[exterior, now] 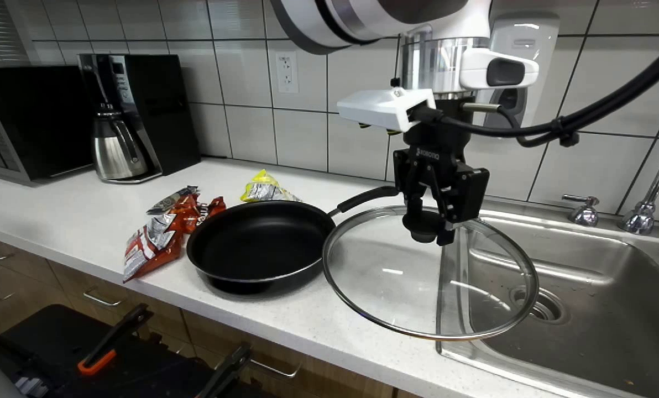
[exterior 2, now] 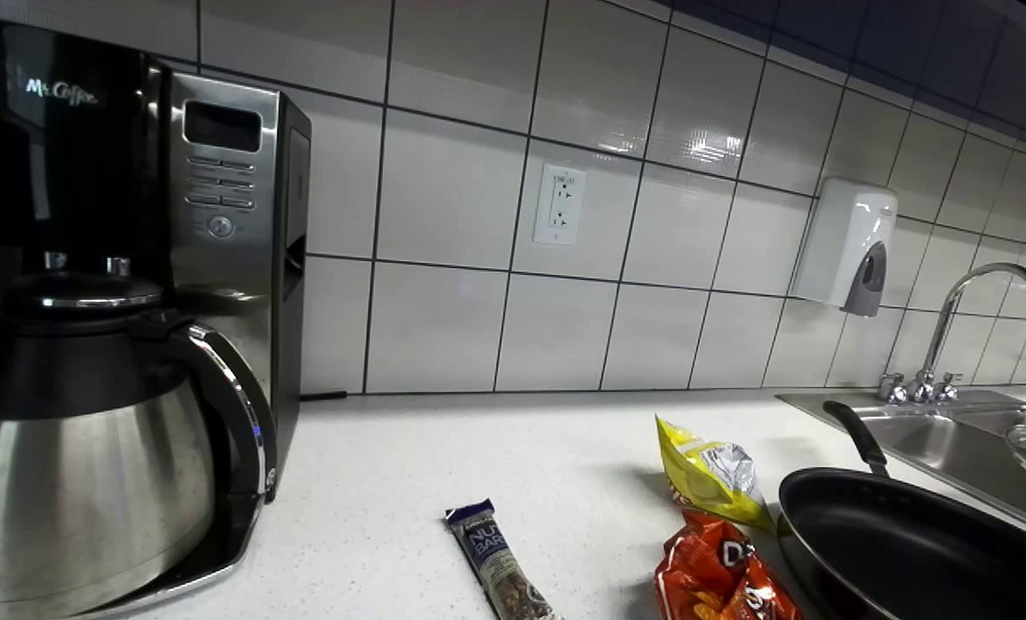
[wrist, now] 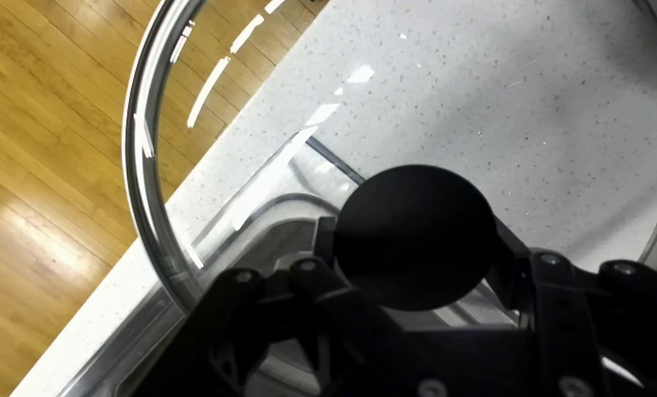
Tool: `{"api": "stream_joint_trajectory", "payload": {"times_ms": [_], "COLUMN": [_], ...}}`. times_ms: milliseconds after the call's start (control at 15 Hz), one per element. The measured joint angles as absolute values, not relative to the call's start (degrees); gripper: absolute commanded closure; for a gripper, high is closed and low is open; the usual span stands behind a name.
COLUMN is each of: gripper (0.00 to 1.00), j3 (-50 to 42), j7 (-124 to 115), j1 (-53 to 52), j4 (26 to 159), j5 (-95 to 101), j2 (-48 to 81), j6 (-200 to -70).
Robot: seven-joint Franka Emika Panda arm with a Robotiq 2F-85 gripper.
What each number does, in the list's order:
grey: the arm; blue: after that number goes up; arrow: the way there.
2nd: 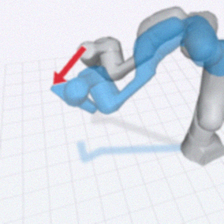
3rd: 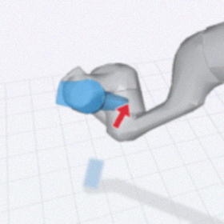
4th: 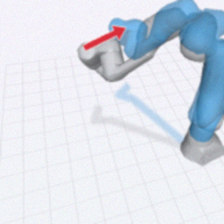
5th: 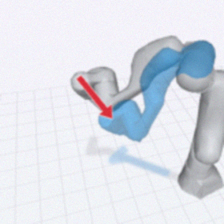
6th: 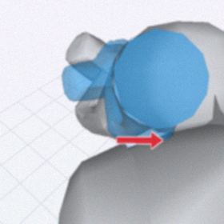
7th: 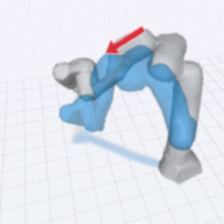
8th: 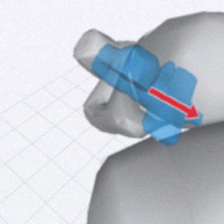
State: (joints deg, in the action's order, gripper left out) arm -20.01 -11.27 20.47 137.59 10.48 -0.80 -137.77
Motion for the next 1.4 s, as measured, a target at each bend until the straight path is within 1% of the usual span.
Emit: {"api": "stream_joint_trajectory", "payload": {"times_ms": [333,1400], "gripper": [0.61,0.61], "j3": [-20.2,-20.1], "j7": [-11.3,-11.5], "j1": [20.2,18.5], "j4": [134.3,129.6], "j5": [9.6,4.1], "j2": [3.7,12.8], "j6": [-137.8,-139.7]}}
